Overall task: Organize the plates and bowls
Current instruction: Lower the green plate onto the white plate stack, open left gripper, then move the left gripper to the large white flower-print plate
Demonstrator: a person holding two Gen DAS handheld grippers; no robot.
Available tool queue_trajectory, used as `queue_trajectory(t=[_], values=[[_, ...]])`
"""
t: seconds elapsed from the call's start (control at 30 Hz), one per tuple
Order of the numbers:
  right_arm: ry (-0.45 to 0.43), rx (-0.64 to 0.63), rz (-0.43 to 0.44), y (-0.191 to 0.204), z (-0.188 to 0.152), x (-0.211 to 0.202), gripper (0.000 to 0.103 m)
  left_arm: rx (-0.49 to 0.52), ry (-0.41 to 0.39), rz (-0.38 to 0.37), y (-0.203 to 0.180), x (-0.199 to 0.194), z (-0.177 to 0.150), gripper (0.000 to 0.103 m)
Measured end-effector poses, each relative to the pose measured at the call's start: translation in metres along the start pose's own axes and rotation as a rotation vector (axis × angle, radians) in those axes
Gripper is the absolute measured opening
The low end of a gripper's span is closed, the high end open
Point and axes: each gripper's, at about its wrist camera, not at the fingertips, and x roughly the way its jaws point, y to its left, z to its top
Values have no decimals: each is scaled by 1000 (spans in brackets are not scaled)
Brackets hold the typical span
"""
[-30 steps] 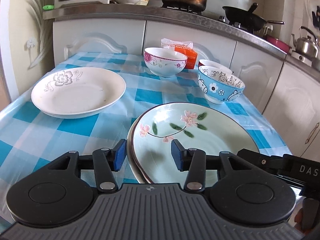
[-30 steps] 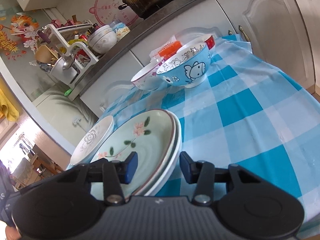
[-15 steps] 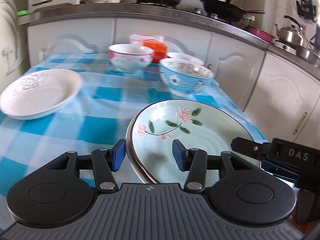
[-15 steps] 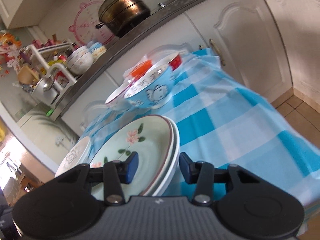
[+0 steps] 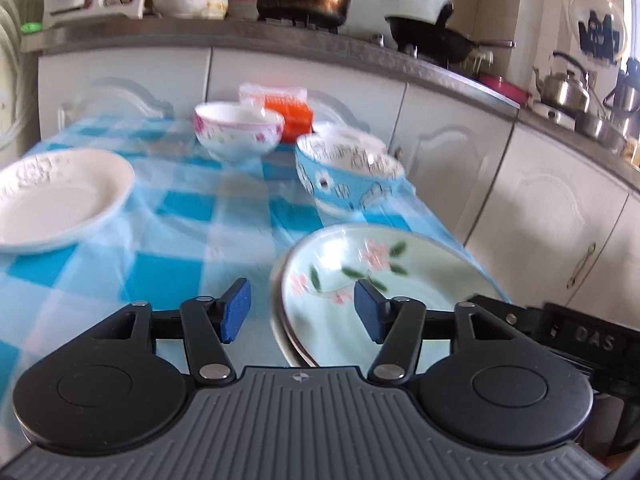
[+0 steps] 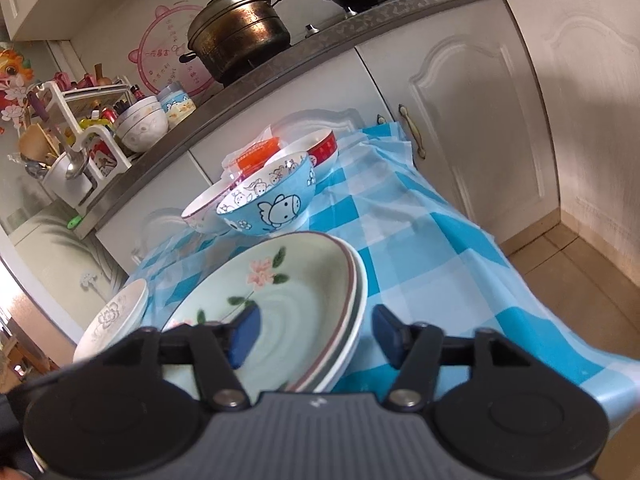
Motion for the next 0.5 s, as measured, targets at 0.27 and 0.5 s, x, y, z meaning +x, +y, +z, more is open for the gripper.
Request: queue_trajectory(t=[0.27, 0.5], values=[[-43, -51, -64, 21, 12, -7, 91, 31, -105, 54, 20, -4, 29, 90], [-65, -125, -51, 60, 19, -5, 98, 17, -181, 167, 58, -8, 60, 103]])
